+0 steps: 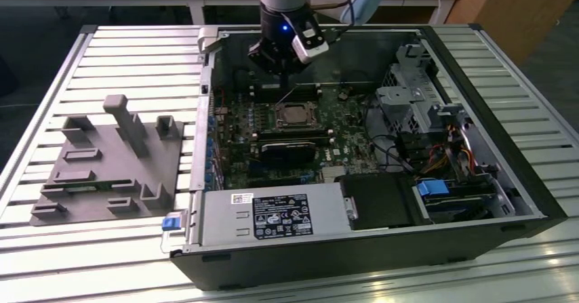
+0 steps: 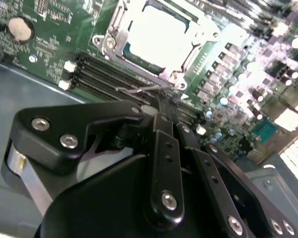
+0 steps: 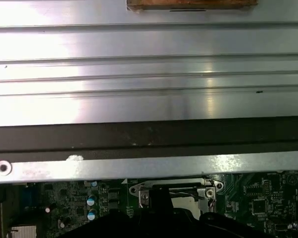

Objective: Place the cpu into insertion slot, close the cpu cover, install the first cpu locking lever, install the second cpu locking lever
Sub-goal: 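Install the first cpu locking lever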

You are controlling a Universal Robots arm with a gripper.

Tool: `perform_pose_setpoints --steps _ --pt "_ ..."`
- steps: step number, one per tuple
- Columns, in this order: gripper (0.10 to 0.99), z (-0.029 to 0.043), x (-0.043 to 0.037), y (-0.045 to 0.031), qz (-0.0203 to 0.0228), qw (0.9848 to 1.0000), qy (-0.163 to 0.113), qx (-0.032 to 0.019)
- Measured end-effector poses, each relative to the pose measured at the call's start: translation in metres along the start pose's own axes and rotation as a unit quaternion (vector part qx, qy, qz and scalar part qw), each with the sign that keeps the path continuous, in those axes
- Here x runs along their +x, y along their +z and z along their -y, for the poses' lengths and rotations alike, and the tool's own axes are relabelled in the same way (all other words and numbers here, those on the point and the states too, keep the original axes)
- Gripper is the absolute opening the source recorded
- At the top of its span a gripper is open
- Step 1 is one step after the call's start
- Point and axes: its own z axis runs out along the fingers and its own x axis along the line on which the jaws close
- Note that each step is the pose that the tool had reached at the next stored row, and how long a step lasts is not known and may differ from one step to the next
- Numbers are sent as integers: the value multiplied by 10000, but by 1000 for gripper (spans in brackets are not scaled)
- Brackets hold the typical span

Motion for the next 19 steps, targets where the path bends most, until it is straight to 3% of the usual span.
perform_pose_setpoints --steps 19 --pt "106 -37 -133 103 -1 10000 -27 -1"
